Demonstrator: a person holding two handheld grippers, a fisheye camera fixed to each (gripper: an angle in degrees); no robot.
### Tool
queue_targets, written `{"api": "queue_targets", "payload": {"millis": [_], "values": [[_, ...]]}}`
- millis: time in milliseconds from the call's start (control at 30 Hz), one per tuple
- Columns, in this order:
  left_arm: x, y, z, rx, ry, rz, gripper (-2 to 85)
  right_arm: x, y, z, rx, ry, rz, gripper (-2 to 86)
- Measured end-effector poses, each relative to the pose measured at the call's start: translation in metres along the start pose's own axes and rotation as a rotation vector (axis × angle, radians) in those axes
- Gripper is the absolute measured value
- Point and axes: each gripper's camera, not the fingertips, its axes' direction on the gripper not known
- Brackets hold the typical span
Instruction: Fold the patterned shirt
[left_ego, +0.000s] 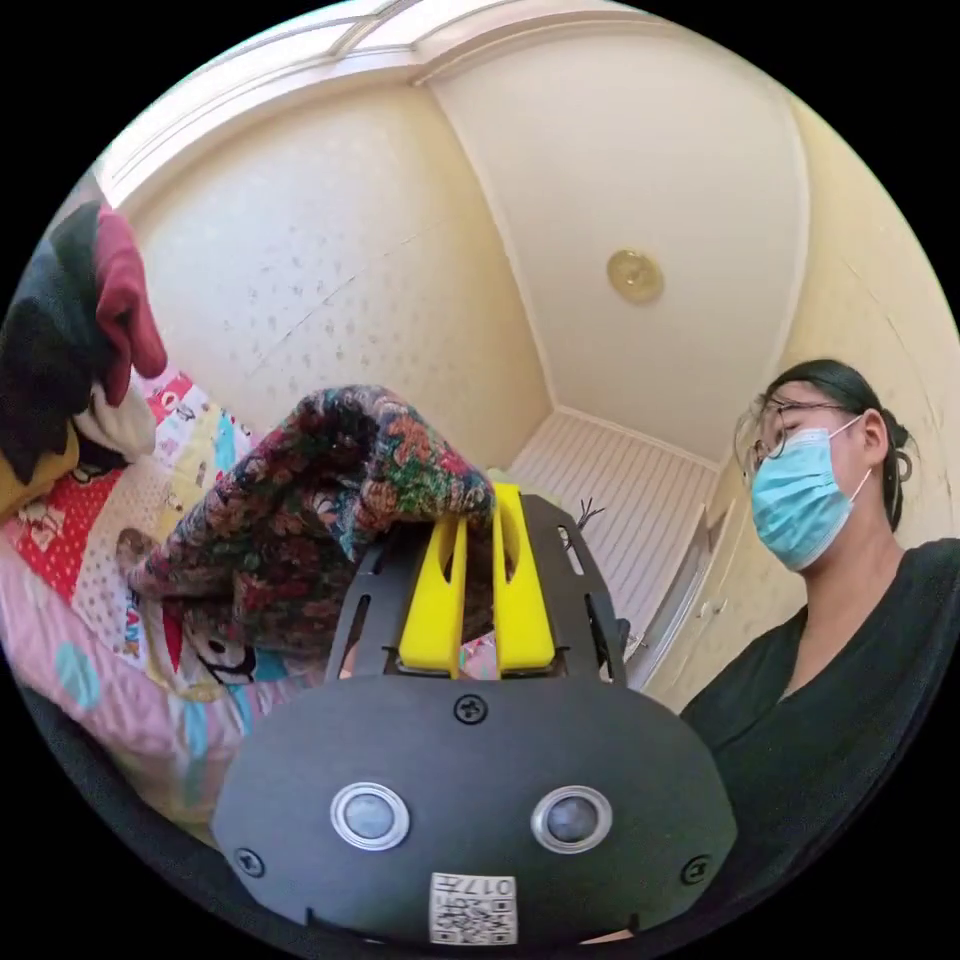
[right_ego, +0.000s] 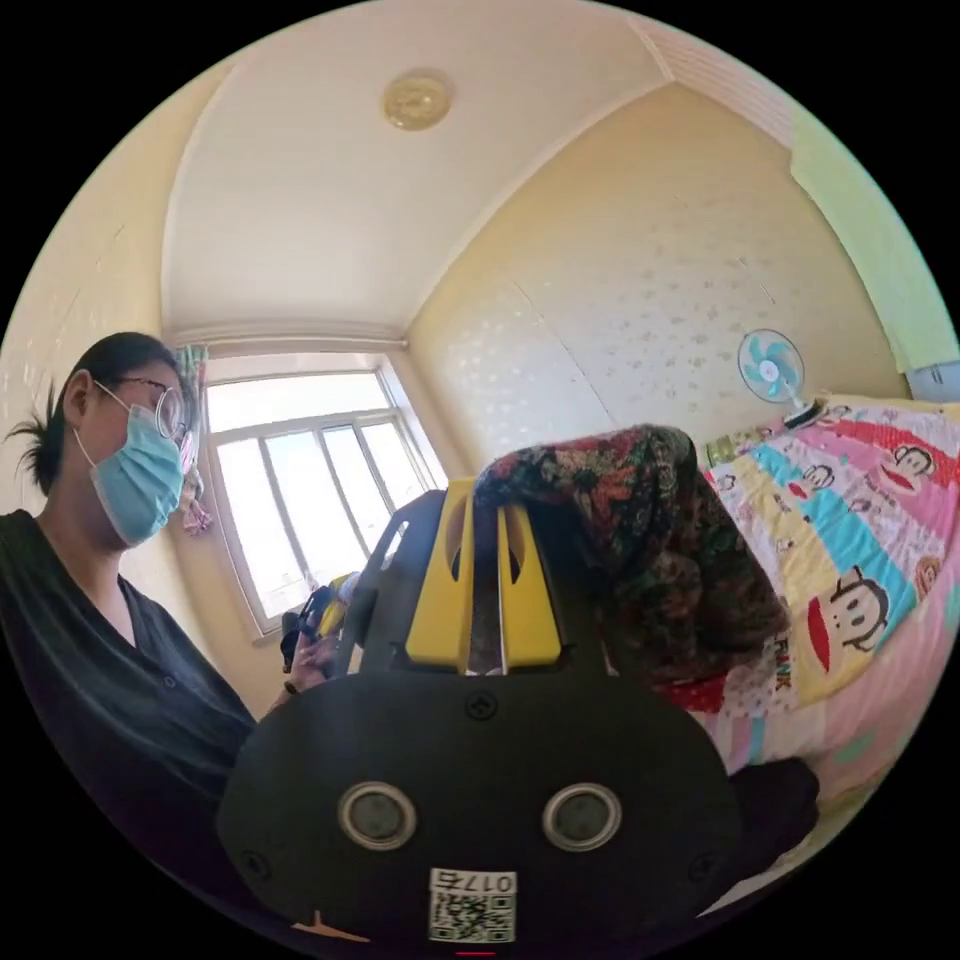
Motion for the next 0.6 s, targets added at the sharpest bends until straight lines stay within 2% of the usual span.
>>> {"api": "queue_targets", "payload": {"millis": [67, 133, 300, 433, 500, 533, 567, 600], "values": [[0.048, -0.035, 0.011, 0.058, -0.022, 0.173, 4.7, -0.021, -0.031, 0.014, 0.023, 0.070, -0.084, 0.6], [0.070, -0.049, 0.028, 0.103, -0.078, 0.262, 4.7, -0.026, -0.053, 0.036, 0.032, 0.116, -0.105, 0.8], [0.032, -0.062, 0.081, 0.140, -0.120, 0.179, 4.7, 0.025, -0.079, 0.120, -0.015, 0.164, -0.031, 1.6], [-0.070, -0.070, 0.168, 0.038, -0.238, 0.118, 4.8, 0.096, -0.090, 0.222, -0.185, 0.305, 0.006, 2.8], [-0.142, -0.072, 0.223, -0.044, -0.315, 0.081, 5.2, 0.172, -0.081, 0.316, -0.416, 0.445, 0.109, 4.7], [-0.197, -0.067, 0.260, -0.143, -0.362, 0.061, 5.9, 0.191, -0.072, 0.337, -0.493, 0.477, 0.142, 5.3], [-0.257, -0.054, 0.285, -0.260, -0.424, -0.058, 7.3, 0.221, -0.050, 0.364, -0.614, 0.543, 0.223, 8.0], [-0.286, -0.043, 0.291, -0.306, -0.449, -0.152, 8.3, 0.235, -0.029, 0.375, -0.653, 0.587, 0.255, 10.5]]}}
